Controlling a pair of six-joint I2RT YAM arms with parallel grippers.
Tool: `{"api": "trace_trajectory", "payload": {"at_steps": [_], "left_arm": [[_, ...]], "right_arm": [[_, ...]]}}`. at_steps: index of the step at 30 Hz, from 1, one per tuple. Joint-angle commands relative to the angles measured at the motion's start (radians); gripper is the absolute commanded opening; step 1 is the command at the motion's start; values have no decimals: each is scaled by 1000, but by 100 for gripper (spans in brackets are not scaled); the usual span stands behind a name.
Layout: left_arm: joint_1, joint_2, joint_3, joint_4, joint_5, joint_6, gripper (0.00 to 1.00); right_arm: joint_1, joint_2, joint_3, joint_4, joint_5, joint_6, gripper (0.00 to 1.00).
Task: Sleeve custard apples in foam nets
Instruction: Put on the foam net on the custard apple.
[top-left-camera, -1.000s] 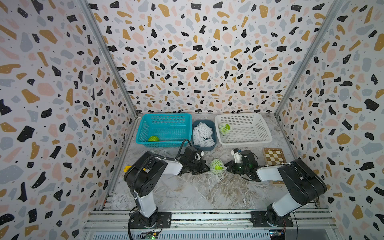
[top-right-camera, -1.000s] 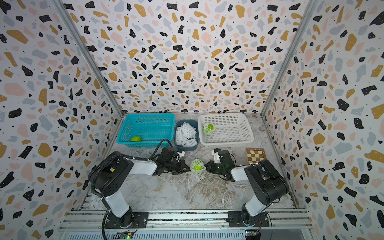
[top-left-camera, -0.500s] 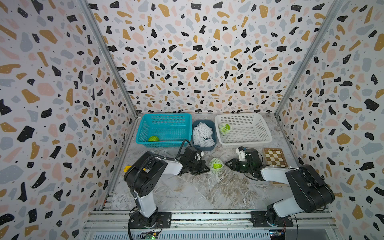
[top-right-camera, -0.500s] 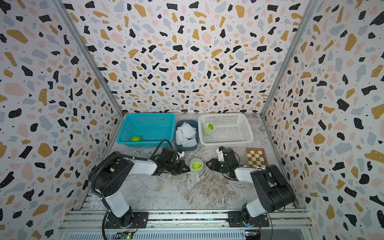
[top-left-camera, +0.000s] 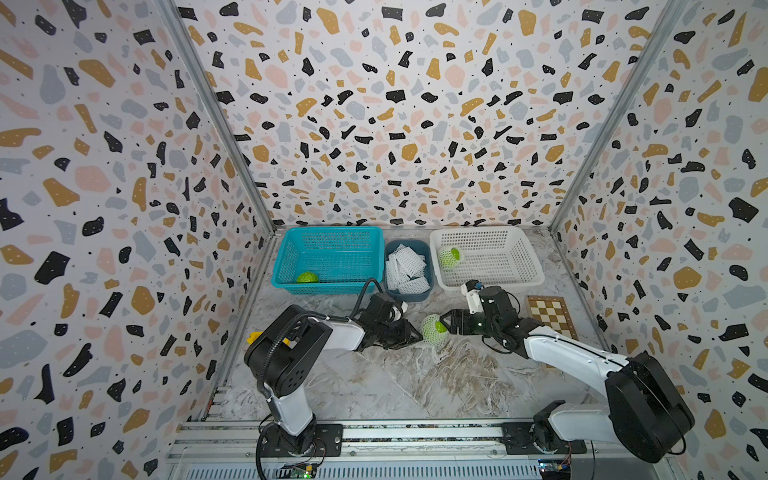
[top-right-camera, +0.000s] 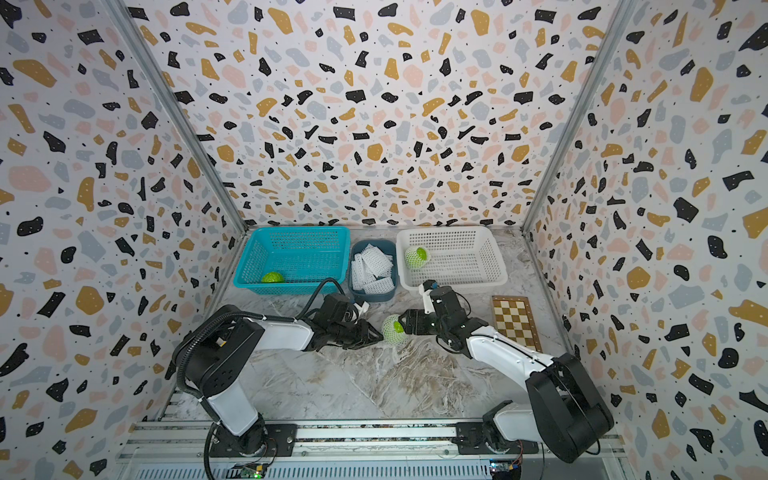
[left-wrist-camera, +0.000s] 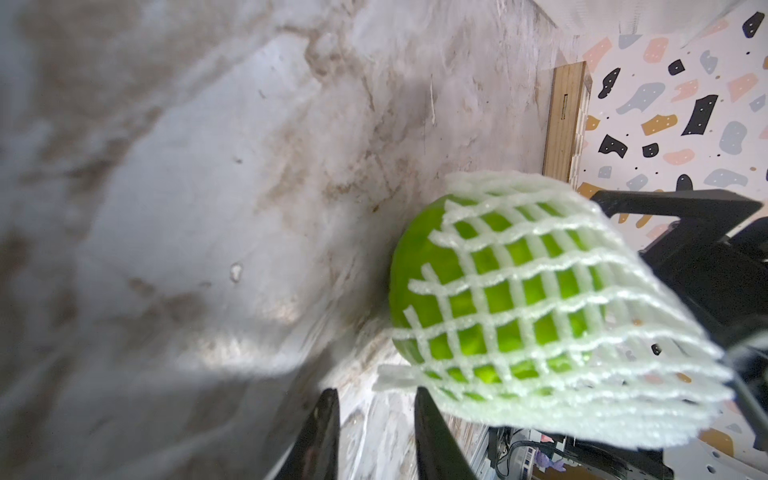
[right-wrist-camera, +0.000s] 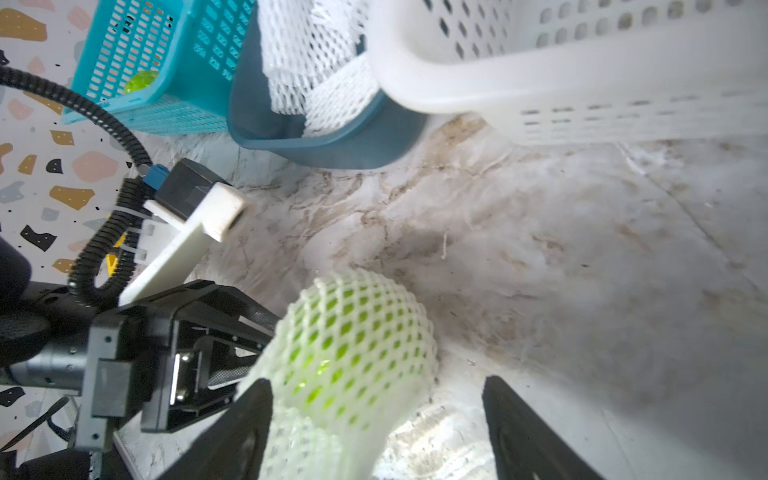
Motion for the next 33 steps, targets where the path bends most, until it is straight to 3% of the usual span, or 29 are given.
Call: {"api": "trace_trajectory", "payload": {"at_steps": [1,18,27,33], "left_arm": [[-5,-50,-38,13,-12,-11,35],[-5,-281,-138,-96,-85,-4,49],[-5,-343,-154,-161,-122,19,50],[-5,-351,-169,-159,-124,12,50]], "right_arm": [[41,-6,72,-110,83,-47,86],[132,218,227,-171,108,-69,100],[169,294,280,-214,165,-78,100],[194,341,311,-244,222,-97,93]]}}
